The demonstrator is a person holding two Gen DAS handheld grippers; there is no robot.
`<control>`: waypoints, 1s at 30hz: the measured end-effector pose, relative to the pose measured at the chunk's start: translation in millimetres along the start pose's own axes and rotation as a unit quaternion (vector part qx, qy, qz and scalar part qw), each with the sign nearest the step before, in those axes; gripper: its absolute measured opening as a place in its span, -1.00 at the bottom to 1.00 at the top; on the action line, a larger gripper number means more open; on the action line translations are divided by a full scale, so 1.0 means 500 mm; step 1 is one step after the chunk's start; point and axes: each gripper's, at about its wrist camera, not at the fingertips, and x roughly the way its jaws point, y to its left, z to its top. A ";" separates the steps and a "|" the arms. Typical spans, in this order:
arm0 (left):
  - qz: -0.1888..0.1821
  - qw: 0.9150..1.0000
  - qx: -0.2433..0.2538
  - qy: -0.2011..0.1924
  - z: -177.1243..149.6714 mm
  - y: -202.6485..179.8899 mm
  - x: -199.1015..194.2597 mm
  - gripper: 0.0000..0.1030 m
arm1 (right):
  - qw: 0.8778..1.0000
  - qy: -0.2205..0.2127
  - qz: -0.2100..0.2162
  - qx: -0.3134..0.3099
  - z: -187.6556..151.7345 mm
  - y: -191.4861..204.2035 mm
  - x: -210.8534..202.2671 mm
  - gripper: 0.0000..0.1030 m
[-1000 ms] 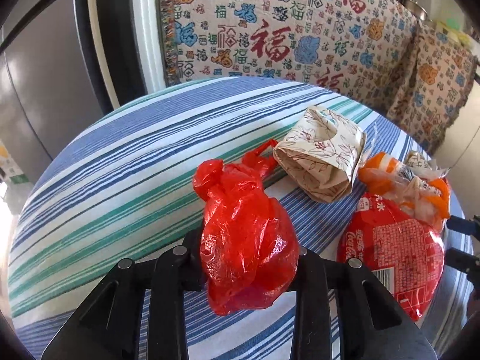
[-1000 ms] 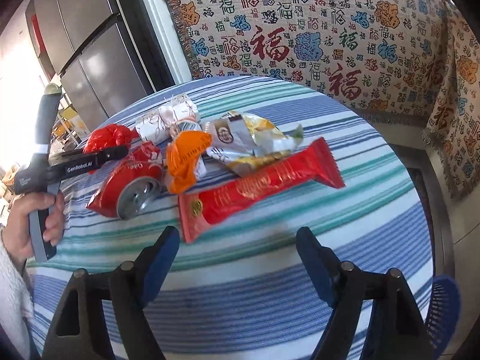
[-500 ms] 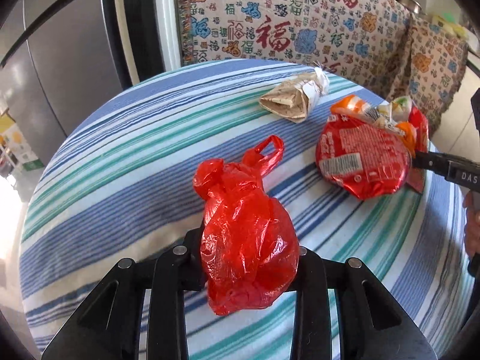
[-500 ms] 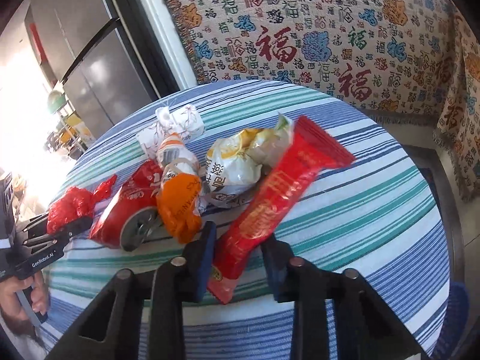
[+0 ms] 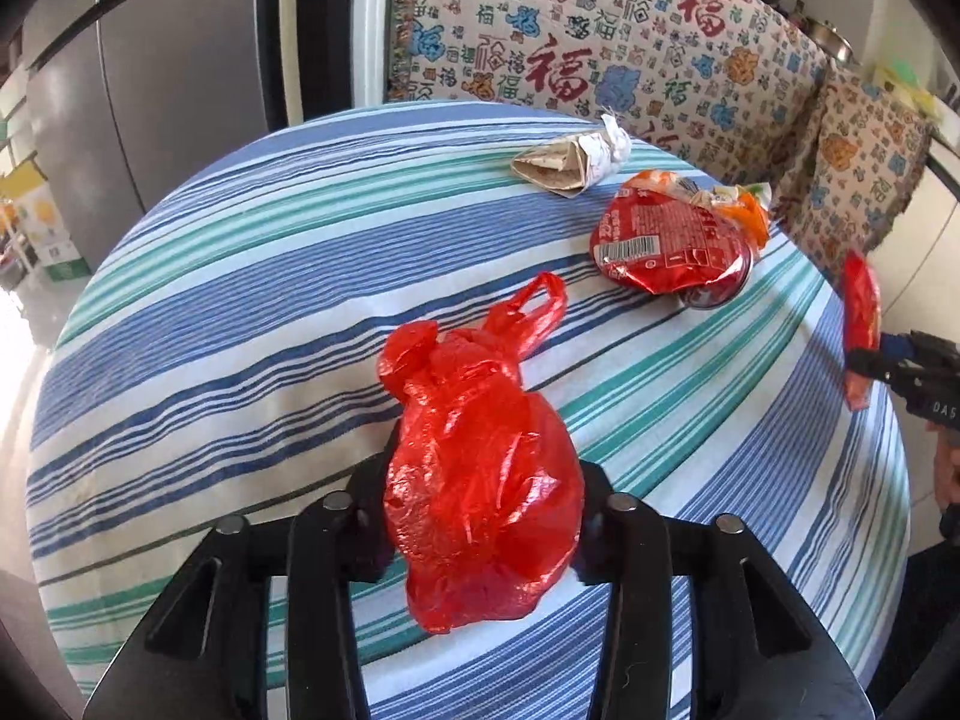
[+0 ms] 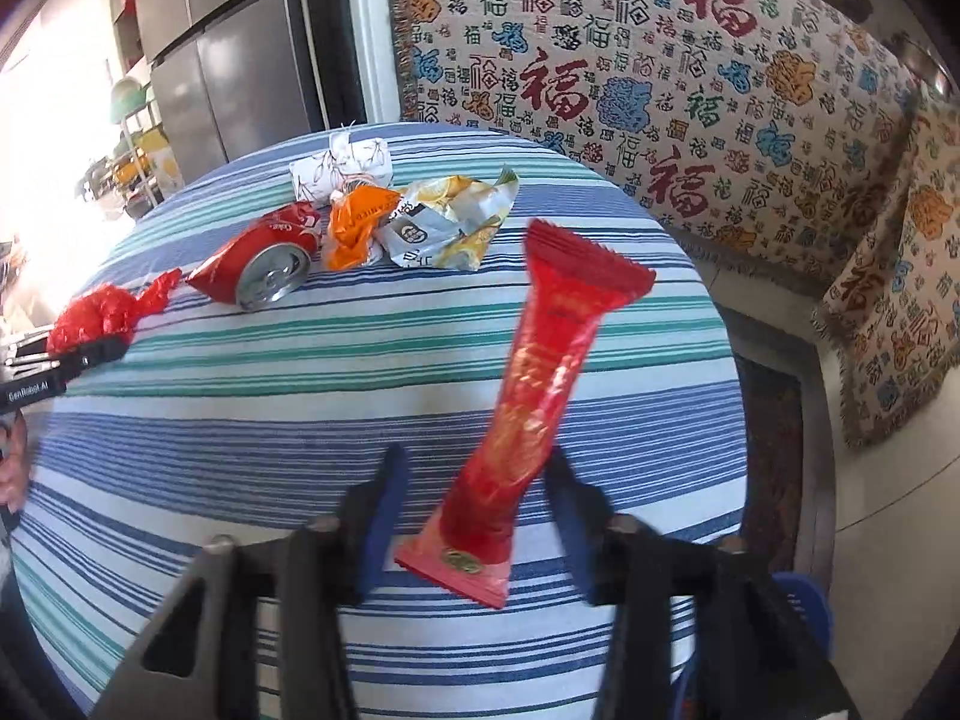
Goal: Collect trash
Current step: 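Grasp the red plastic bag with the left tool while the right tool grasps the red wrapper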
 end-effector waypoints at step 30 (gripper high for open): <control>0.060 0.998 0.025 0.022 0.009 -0.006 0.034 0.99 | 0.999 0.019 -0.038 0.028 0.015 0.020 0.058 0.97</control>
